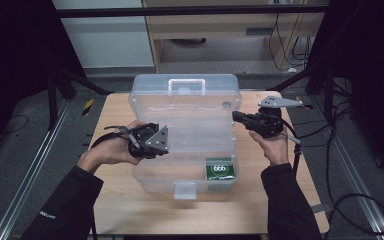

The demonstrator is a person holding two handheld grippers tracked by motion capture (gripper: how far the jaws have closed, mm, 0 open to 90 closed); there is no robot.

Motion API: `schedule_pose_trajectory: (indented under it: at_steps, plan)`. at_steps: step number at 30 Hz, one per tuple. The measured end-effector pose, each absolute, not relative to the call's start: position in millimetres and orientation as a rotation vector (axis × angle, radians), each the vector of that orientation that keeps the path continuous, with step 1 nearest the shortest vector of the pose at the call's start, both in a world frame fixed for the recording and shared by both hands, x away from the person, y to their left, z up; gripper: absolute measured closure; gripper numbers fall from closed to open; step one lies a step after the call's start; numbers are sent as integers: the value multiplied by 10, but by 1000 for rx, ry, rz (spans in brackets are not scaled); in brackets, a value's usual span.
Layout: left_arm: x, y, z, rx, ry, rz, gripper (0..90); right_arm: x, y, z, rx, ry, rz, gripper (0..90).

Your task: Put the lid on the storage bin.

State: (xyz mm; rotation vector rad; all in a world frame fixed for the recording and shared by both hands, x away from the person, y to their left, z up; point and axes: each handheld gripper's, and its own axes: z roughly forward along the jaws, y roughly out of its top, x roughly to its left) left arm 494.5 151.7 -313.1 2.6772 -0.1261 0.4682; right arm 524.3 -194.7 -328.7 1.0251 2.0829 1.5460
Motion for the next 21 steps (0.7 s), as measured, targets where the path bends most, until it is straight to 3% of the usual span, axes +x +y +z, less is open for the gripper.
schedule_pose_trajectory:
  at_steps: [21]
  plan:
    - [4911, 1526, -3187, 2676, -144, 417, 848, 5219, -2040, -3320, 1058, 2072, 1565, 900]
